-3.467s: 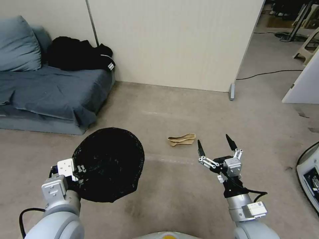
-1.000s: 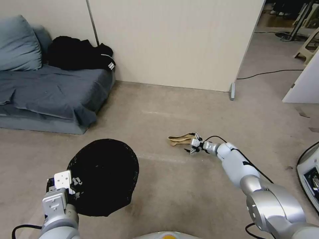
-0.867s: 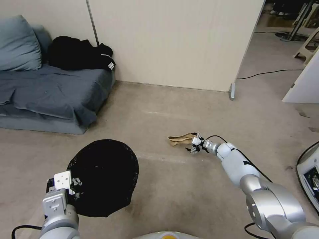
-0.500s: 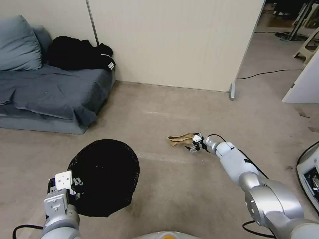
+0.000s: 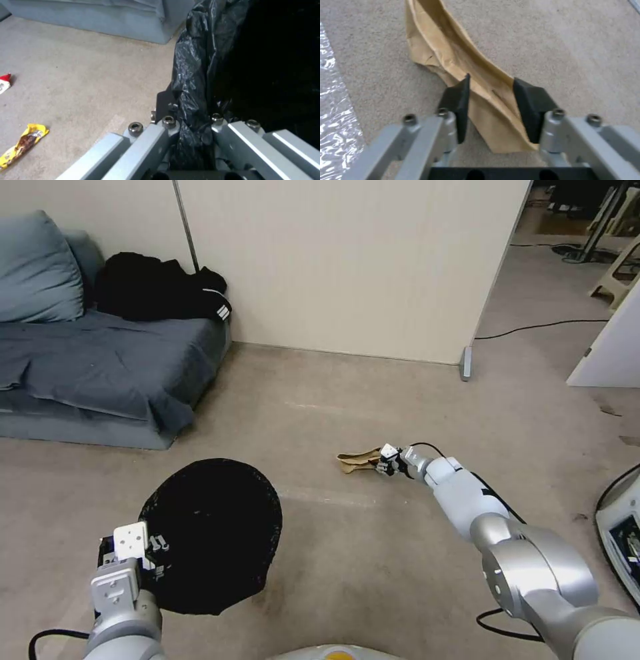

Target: Pick up the trash bin, then pick up the garbage from the floor and place it into the trash bin.

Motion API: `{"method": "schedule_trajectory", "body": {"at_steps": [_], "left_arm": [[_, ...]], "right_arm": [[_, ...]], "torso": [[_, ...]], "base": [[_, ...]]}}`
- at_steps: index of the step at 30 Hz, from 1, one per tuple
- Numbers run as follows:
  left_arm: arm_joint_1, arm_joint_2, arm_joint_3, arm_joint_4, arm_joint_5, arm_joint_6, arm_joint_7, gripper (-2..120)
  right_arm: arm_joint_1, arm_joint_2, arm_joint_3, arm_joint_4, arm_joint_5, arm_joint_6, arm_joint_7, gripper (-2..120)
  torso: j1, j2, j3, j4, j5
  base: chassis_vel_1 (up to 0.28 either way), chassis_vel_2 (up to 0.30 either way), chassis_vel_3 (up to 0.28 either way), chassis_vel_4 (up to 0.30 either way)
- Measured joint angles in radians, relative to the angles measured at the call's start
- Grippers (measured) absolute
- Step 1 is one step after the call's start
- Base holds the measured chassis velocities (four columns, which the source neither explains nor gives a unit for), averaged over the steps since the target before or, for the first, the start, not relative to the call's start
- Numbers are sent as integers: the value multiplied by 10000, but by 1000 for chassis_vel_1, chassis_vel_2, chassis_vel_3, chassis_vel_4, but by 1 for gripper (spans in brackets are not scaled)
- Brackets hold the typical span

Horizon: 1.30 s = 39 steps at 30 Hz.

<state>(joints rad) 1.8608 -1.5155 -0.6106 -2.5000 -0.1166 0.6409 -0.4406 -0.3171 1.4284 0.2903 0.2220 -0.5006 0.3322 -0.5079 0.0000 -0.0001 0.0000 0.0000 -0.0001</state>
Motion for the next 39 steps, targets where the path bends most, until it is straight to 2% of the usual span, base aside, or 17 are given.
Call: {"method": "schedule_trajectory", "body": {"at_steps": [1, 4, 5, 8, 24, 31, 33, 34, 35, 37, 39], "left_arm": [[0, 0, 0, 0, 0, 0, 0, 0], [14, -14, 8, 0, 2, -10, 5, 0], [14, -14, 8, 0, 2, -10, 5, 0], [50, -27, -2, 1, 2, -14, 5, 0], [148, -53, 15, 0, 36, -55, 6, 0], [100, -52, 20, 0, 48, -56, 8, 0], [50, -52, 30, 0, 49, -55, 14, 0], [50, -52, 30, 0, 49, -55, 14, 0], [29, -55, 41, 0, 50, -55, 15, 0], [18, -56, 43, 0, 51, -54, 18, 0], [-6, -55, 42, 0, 52, -54, 23, 0]], "right_arm": [[0, 0, 0, 0, 0, 0, 0, 28], [-130, 52, -135, -45, 159, -127, 24, 14], [-130, 52, -135, -45, 159, -127, 24, 14], [-289, 56, -264, -50, 309, -260, 64, 0], [-633, 72, -251, 131, 470, -563, 536, 0], [-662, 68, -298, 572, 23, -43, 892, 0], [-658, 107, -310, 691, -638, 268, 1094, 10], [-658, 107, -310, 691, -638, 268, 1094, 10], [-637, 131, -321, 741, -982, 406, 1230, 17], [-610, 146, -322, 762, -1240, 507, 1313, 20], [-563, 171, -376, 770, -1651, 669, 1437, 30]], "torso": [[0, 0, 0, 0, 0], [0, 0, 0, 0, 1], [0, 0, 0, 0, 1], [0, 1, 0, 0, 0], [0, 1, 0, 0, -1], [0, 1, 0, 0, 0], [0, 1, 0, 0, 2], [0, 1, 0, 0, 2], [-1, 1, 0, 0, 1], [0, 1, 0, 0, 0], [0, 1, 0, 0, 1]], "base": [[0, 0, 0, 0], [0, 0, 0, 0], [0, 0, 0, 0], [0, 0, 0, 0], [0, 0, 0, 0], [0, 0, 0, 0], [0, 0, 0, 0], [0, 0, 0, 0], [0, 0, 0, 0], [0, 0, 0, 0], [0, 0, 0, 0]]}}
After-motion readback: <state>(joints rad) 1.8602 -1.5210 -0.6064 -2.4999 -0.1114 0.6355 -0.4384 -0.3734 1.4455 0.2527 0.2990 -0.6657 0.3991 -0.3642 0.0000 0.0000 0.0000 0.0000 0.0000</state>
